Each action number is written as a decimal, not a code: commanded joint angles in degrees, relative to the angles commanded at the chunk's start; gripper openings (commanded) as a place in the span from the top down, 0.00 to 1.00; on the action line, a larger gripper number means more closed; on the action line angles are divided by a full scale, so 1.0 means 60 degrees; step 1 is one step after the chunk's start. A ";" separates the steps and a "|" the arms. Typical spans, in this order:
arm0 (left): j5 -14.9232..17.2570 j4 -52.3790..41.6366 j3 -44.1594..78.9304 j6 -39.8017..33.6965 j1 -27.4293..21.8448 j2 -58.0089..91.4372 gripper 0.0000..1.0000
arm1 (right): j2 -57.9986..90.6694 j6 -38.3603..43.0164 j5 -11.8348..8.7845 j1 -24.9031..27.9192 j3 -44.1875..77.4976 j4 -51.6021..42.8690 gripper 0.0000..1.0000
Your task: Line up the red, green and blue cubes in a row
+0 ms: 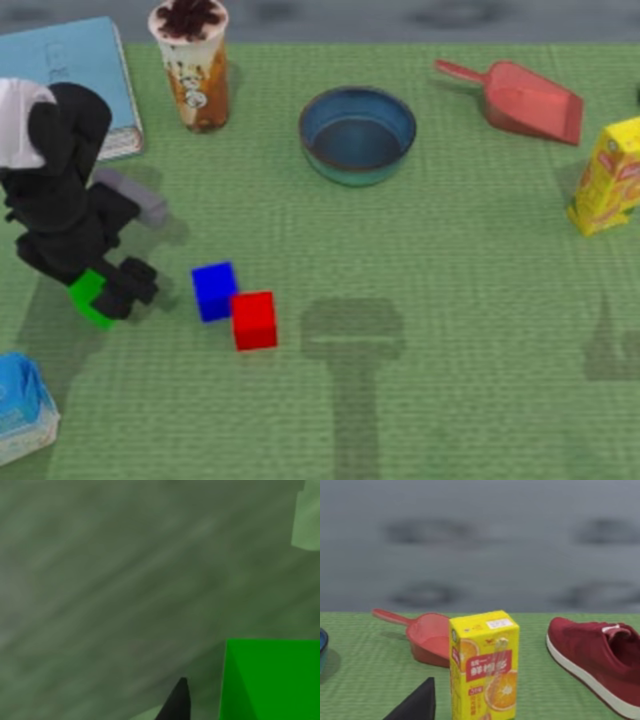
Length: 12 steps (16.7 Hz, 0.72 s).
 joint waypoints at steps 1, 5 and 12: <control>0.0000 0.0000 0.0000 0.0000 0.0000 0.0000 0.98 | 0.0000 0.0000 0.0000 0.0000 0.0000 0.0000 0.00; 0.0000 0.0000 0.0000 0.0000 0.0000 0.0000 1.00 | 0.0000 0.0000 0.0000 0.0000 0.0000 0.0000 0.00; 0.0155 -0.0388 0.0235 -0.0077 -0.0015 -0.0443 1.00 | 0.0000 0.0000 0.0000 0.0000 0.0000 0.0000 0.00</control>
